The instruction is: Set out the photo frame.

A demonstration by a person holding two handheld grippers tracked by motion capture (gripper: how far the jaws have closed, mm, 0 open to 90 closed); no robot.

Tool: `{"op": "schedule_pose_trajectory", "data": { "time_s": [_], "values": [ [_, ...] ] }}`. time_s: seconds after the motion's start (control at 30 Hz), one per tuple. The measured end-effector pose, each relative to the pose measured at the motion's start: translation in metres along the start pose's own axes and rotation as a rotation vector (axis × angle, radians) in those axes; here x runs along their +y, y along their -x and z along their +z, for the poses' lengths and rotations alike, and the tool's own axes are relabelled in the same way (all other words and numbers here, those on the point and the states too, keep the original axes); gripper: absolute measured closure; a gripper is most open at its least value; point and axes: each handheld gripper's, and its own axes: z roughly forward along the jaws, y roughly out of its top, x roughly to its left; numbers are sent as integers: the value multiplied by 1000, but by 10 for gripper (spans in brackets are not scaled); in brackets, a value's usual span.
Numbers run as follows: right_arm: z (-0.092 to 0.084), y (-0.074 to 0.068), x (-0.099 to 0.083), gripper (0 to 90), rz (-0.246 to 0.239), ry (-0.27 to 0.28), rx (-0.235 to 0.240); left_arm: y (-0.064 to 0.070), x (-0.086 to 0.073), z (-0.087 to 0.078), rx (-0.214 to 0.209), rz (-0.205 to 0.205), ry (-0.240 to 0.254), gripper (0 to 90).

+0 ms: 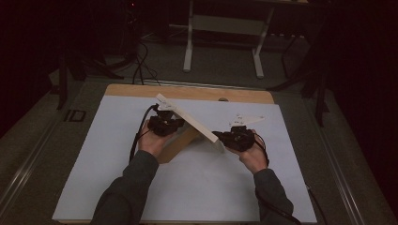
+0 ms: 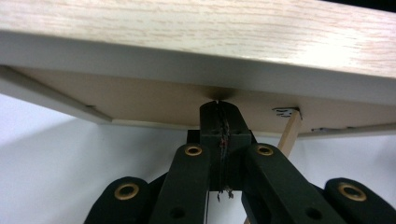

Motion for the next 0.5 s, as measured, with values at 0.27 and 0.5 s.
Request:
{"op": "schedule_pose_trajectory", "data": {
  "time_s": [0.27,0.5],
  "values": [
    [-3,-9,-6,900,-21,-7,24,-2,6,3,-18,19,-11,900],
    [-4,-15,-8,900,-38,-7,37,8,7,-5,-49,68,-3,900]
  ]
}}
